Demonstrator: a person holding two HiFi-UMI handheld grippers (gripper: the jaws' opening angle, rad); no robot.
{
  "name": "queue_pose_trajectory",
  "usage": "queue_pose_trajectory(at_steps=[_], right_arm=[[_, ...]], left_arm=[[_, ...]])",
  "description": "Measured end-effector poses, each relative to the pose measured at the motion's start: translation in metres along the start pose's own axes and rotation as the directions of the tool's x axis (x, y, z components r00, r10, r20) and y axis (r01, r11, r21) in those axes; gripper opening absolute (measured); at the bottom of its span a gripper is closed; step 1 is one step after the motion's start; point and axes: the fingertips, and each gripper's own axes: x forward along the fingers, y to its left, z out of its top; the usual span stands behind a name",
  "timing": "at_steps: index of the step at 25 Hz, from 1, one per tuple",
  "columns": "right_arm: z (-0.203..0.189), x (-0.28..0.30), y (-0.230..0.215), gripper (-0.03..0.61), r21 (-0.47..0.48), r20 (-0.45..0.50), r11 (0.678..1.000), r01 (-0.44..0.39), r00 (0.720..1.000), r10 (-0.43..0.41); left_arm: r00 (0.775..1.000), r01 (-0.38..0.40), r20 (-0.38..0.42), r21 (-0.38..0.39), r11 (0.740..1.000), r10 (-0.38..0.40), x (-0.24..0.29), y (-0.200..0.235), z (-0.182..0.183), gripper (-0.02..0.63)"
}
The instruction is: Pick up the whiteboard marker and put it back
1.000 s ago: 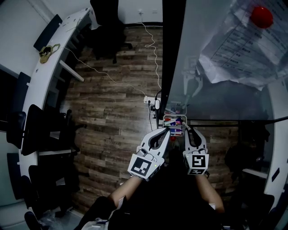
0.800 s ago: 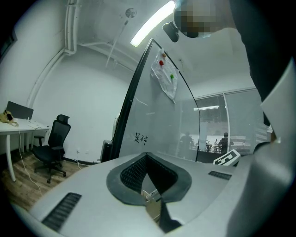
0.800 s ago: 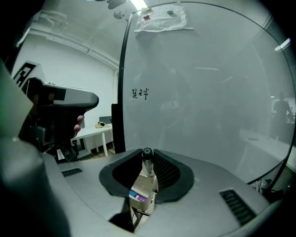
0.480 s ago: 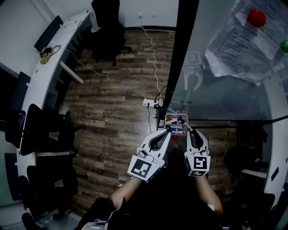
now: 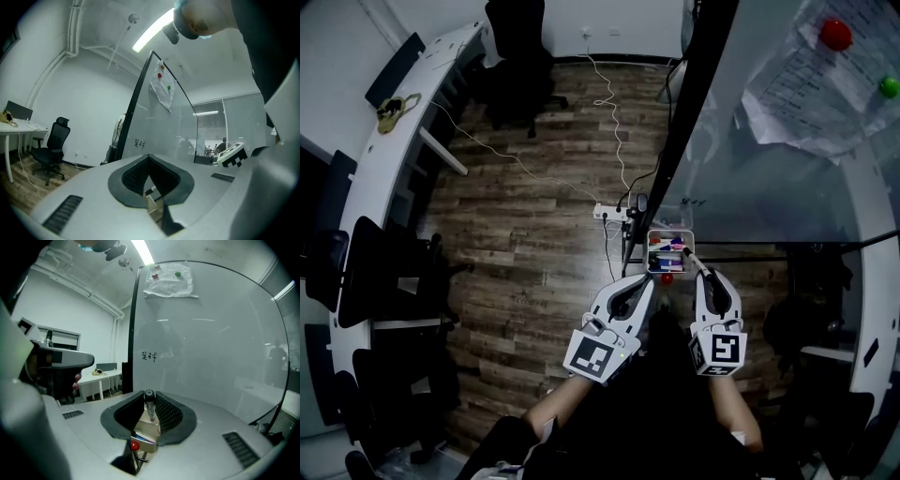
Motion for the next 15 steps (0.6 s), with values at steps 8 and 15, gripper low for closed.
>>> queue_pose_trajectory(at_steps=[8, 15], right_arm=[[0.012, -0.022, 0.011, 0.084, -0.004, 0.012, 1.0, 0.0, 1.0, 0.0], [0.012, -0.036, 0.006, 0.084, 0.006, 0.037, 1.0, -0.026, 0.999, 0.026]], left_arm=[[1.0, 0.018, -0.002, -0.004, 1.0, -0.018, -0.011, -0.009, -0.001, 0.008], [1.0, 0.002, -0.002, 0.014, 1.0, -0.002, -0.009, -0.018, -0.005, 0.008]])
